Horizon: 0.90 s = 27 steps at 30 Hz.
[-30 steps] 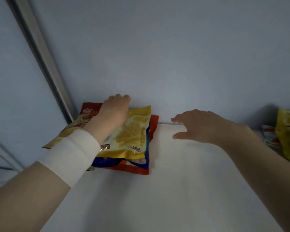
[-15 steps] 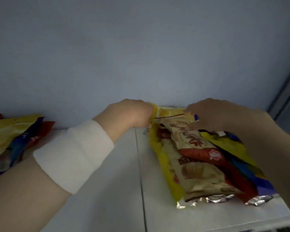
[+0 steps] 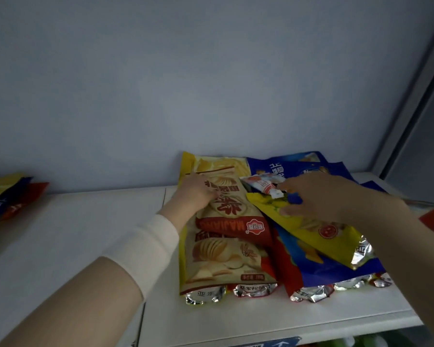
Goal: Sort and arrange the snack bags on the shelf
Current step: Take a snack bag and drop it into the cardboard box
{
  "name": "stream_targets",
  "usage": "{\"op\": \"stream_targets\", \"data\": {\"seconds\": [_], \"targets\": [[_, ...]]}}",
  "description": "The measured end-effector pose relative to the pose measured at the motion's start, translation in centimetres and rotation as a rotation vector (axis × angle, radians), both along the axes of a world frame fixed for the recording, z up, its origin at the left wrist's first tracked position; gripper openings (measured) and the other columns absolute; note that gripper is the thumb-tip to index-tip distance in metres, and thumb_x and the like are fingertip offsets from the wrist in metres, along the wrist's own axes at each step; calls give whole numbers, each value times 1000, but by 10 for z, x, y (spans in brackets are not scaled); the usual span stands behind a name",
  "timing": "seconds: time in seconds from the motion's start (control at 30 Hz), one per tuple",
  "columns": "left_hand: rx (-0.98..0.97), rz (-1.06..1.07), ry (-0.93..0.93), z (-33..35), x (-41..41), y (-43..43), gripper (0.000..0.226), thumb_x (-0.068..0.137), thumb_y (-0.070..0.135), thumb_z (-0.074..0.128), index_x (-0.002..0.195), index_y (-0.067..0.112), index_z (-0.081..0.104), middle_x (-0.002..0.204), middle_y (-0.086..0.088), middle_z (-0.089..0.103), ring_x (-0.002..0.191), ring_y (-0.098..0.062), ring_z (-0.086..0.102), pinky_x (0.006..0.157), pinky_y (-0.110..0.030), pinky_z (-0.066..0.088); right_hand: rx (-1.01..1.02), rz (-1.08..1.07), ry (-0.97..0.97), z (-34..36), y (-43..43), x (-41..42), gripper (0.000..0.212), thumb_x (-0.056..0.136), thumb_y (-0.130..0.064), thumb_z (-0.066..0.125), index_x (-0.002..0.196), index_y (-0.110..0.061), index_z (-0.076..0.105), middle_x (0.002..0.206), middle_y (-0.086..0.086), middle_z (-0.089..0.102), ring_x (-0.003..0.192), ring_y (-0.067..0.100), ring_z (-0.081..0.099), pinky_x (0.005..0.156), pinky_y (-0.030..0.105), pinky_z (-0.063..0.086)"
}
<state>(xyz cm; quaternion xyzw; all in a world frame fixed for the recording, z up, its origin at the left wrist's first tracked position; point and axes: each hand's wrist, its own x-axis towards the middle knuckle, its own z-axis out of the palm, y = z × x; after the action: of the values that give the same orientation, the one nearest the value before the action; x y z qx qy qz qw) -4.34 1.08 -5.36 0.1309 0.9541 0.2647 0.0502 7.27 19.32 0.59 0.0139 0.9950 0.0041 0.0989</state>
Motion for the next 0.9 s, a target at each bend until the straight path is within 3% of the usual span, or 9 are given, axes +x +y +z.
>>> {"op": "stream_targets", "data": {"seconds": [0.1, 0.2, 0.3, 0.37, 0.47, 0.57, 0.67, 0.8, 0.9], "targets": [[295, 99, -6, -5, 2, -3, 38, 86, 11, 64, 122, 2, 57, 123, -10, 61, 117, -24, 56, 88, -24, 41, -85, 28, 27, -2, 1, 1, 57, 89, -48, 50, 141, -31, 35, 144, -2, 43, 125, 17, 45, 98, 30, 43], [543, 187, -8, 0, 7, -11, 34, 87, 10, 63, 119, 6, 53, 113, -5, 61, 110, -20, 57, 90, -26, 43, -250, 58, 130, -4, 1, 1, 53, 90, -41, 52, 140, -30, 36, 142, -6, 44, 125, 12, 45, 94, 20, 37], [760, 111, 55, 16, 19, -18, 18, 88, 14, 62, 105, 18, 56, 101, 2, 63, 100, -20, 63, 90, -35, 51, -557, -8, 258, -12, -2, -5, 65, 87, -40, 57, 144, -23, 31, 143, -6, 43, 128, 9, 42, 97, 18, 31], [847, 28, 92, 29, 31, -21, 10, 89, 17, 61, 97, 23, 59, 98, 7, 66, 92, -13, 65, 82, -31, 54, -793, -63, 324, -16, -6, -11, 74, 81, -43, 62, 145, -23, 29, 142, -6, 46, 127, 9, 44, 103, 23, 36], [998, -61, 71, 44, 46, -23, 15, 88, 16, 62, 97, 28, 61, 101, 8, 69, 94, -11, 67, 79, -29, 56, -1162, -92, 361, -11, -17, -14, 68, 74, -46, 64, 135, -23, 46, 125, -8, 61, 110, 8, 60, 85, 25, 51], [1049, -137, 21, 56, 60, -24, 25, 83, 20, 65, 107, 24, 59, 105, 5, 69, 95, -10, 68, 80, -29, 56, -1396, -102, 390, -6, -25, -12, 38, 78, -36, 64, 111, -19, 63, 104, -3, 72, 90, 12, 71, 76, 27, 57], [1091, -164, -4, 72, 68, -24, 48, 71, 39, 65, 116, 25, 55, 107, 3, 70, 95, -12, 70, 81, -32, 57, -1479, -109, 348, -7, -25, -7, 13, 83, -22, 63, 95, -18, 68, 92, 0, 76, 82, 14, 73, 67, 23, 59], [1056, -118, 99, 91, 76, -20, 29, 80, 35, 65, 106, 22, 63, 101, 4, 73, 91, -11, 71, 82, -33, 56, -1469, -47, 217, -8, -23, 3, 16, 80, -20, 63, 95, -17, 68, 92, -2, 76, 83, 13, 73, 66, 20, 58], [1029, -92, 195, 96, 82, -14, 14, 86, 24, 64, 99, 20, 67, 96, 3, 74, 88, -10, 71, 81, -32, 57, -1450, -16, 317, 3, -18, 15, 42, 71, -27, 65, 112, -16, 61, 100, -6, 74, 93, 12, 71, 70, 20, 58]]}}
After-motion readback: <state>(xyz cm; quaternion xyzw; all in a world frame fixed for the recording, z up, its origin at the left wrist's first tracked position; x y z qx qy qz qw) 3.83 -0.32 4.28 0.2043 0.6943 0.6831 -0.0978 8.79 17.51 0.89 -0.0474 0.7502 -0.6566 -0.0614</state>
